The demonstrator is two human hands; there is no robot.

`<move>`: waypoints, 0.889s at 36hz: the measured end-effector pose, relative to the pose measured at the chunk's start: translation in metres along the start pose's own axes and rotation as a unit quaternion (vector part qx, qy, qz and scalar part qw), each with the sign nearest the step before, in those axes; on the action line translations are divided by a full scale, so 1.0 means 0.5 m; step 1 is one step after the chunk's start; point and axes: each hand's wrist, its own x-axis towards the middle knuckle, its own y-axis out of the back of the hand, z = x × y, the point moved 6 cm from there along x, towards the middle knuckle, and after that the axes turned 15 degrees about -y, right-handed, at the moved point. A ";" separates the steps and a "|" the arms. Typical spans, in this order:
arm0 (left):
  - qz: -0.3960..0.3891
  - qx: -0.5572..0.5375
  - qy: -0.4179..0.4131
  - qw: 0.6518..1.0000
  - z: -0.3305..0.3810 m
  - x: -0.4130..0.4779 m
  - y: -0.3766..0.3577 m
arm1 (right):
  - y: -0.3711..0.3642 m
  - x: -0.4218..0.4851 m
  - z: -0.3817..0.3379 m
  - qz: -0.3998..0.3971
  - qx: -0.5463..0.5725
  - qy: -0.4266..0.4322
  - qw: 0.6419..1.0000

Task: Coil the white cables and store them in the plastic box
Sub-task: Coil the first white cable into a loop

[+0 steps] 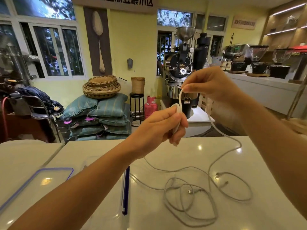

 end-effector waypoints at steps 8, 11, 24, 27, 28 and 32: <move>0.059 -0.019 -0.044 0.997 0.020 0.033 0.006 | -0.142 -0.012 0.090 -0.043 0.302 -0.104 0.947; 0.084 -0.004 -0.051 0.995 0.010 0.046 0.028 | -0.201 -0.026 0.118 -0.048 0.286 -0.180 0.940; 0.162 0.234 -0.041 0.958 -0.023 0.057 0.143 | -0.239 -0.075 0.046 -0.107 -0.136 -0.083 0.981; 0.162 0.248 -0.038 0.954 -0.018 0.047 0.159 | -0.199 -0.077 0.027 -0.071 -0.181 -0.058 0.979; 0.155 0.253 -0.034 0.954 -0.017 0.042 0.161 | -0.185 -0.076 0.019 -0.060 -0.192 -0.052 0.978; 0.109 0.286 -0.004 0.952 -0.025 0.024 0.147 | -0.131 -0.068 -0.014 -0.021 -0.190 -0.010 0.982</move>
